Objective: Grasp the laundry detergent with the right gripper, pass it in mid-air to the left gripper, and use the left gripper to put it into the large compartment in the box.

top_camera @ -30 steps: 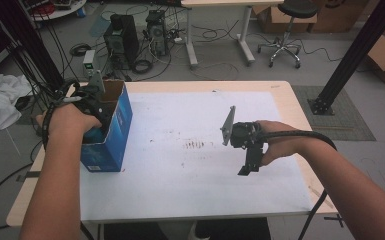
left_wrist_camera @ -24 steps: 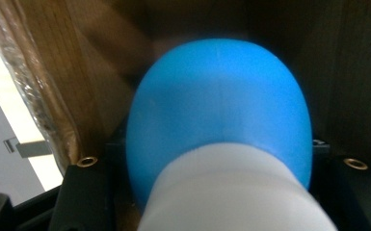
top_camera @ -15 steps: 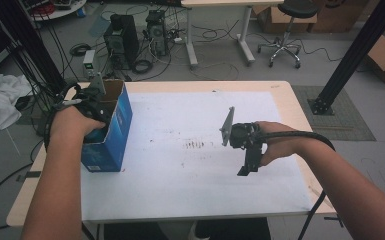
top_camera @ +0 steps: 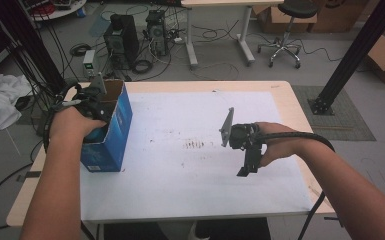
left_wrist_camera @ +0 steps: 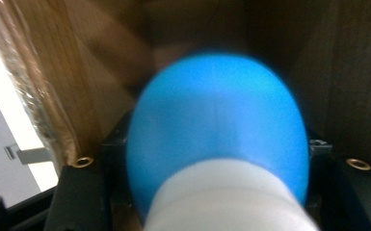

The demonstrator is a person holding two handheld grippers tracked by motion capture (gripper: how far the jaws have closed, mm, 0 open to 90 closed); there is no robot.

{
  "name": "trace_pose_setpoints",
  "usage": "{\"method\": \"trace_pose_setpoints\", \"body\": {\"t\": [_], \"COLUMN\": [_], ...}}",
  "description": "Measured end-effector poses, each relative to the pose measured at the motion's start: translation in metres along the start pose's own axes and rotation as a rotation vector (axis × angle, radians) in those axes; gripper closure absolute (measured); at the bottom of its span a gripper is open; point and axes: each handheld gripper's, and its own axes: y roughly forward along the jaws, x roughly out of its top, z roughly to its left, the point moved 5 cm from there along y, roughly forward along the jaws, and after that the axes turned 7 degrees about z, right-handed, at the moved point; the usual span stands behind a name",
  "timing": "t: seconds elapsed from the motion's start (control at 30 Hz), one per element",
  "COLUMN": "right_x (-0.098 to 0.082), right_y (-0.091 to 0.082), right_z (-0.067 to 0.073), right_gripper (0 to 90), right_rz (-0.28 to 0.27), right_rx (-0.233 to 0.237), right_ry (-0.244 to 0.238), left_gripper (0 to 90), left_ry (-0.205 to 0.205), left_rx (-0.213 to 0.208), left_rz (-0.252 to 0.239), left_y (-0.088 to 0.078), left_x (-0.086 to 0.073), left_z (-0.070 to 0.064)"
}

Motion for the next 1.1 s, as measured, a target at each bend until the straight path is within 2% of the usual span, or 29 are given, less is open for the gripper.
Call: {"method": "trace_pose_setpoints", "body": {"t": [0.33,0.7,1.0,1.1], "right_x": [-0.001,-0.002,-0.004,-0.003], "right_y": [0.002,0.003,0.003,0.003], "right_z": [0.000,-0.001,0.000,0.000], "right_gripper": [0.7,0.7,0.7,0.8], "right_rz": [0.001,-0.004,-0.008,-0.009], "right_rx": [0.003,0.002,0.002,0.002], "right_ry": [-0.002,0.001,0.001,0.000], "left_gripper": [32.7,32.3,27.8,27.1], "left_ry": [-0.002,0.000,-0.015,-0.009], "left_rx": [0.007,0.013,0.013,0.021], "left_rz": [-0.006,-0.028,-0.042,-0.045], "left_y": [-0.005,-0.019,-0.028,-0.031], "left_x": [0.000,-0.002,-0.006,-0.008], "left_z": [0.000,-0.001,-0.002,-0.002]}}
